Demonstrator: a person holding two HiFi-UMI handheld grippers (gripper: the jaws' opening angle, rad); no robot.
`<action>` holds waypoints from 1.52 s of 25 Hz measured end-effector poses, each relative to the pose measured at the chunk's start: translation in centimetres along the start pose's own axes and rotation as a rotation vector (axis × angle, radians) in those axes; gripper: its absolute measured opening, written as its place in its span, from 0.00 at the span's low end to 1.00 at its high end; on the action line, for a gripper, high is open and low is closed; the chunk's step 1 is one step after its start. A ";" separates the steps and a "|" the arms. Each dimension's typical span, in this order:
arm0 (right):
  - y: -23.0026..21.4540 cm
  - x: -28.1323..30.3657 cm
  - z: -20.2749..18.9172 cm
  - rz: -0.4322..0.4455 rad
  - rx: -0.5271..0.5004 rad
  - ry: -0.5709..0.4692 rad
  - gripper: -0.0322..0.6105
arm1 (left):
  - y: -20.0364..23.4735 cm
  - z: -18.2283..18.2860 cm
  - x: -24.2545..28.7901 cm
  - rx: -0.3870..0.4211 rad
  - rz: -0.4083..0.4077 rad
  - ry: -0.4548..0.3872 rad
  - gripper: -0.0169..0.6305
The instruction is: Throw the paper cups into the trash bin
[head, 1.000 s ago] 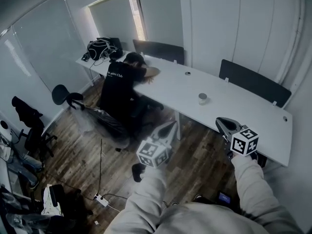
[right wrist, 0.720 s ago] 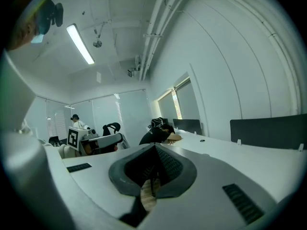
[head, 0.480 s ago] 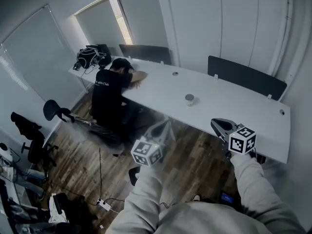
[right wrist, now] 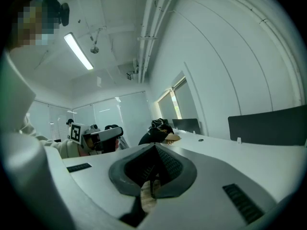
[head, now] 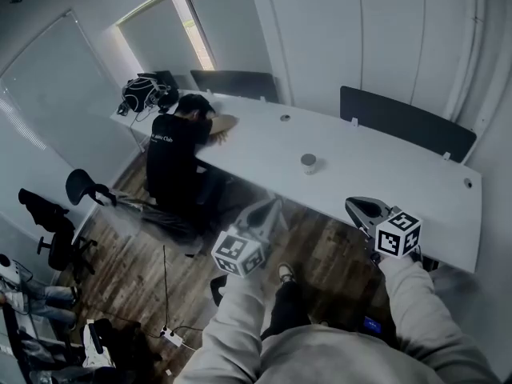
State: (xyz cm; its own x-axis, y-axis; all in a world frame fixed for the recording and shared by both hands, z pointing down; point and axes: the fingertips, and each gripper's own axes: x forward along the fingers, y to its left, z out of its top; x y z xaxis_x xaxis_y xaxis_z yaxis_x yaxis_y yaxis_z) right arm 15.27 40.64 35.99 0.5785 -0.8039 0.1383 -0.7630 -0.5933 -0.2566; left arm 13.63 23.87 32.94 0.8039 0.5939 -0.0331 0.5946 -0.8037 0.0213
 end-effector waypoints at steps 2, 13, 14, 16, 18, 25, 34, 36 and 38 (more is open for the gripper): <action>-1.1 0.7 -0.2 -0.006 -0.013 0.006 0.07 | 1.2 -0.2 1.4 0.003 0.005 -0.015 0.01; -9.4 10.2 2.5 -0.049 -0.015 0.020 0.07 | 11.4 -0.5 11.6 0.013 -0.050 -0.036 0.01; -10.1 11.4 3.0 -0.050 -0.014 0.022 0.07 | 12.7 -0.6 12.6 0.008 -0.052 -0.033 0.01; -11.9 13.8 3.9 -0.062 -0.003 0.022 0.07 | 15.3 -0.9 14.6 -0.005 -0.066 -0.027 0.01; -13.9 16.4 4.4 -0.085 0.013 0.024 0.07 | 18.0 -1.2 16.6 -0.011 -0.091 -0.016 0.01; -20.3 24.5 6.3 -0.189 0.046 0.011 0.07 | 27.5 -1.9 24.1 -0.008 -0.192 0.011 0.01; -27.5 28.1 6.9 -0.229 0.054 0.053 0.07 | 30.9 -5.4 31.6 -0.041 -0.225 0.068 0.01; -28.4 28.9 7.0 -0.217 0.051 0.068 0.07 | 31.5 -5.7 32.1 -0.057 -0.196 0.076 0.01; -28.8 29.7 7.7 -0.203 0.027 0.079 0.07 | 32.2 -5.7 32.2 -0.066 -0.176 0.084 0.01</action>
State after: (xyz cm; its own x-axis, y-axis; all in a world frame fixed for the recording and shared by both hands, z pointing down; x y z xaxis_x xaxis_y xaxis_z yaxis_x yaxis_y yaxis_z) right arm 56.61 34.19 40.12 0.6942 -0.6696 0.2639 -0.6247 -0.7427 -0.2410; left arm 58.75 17.30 38.27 0.6842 0.7281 0.0417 0.7233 -0.6848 0.0884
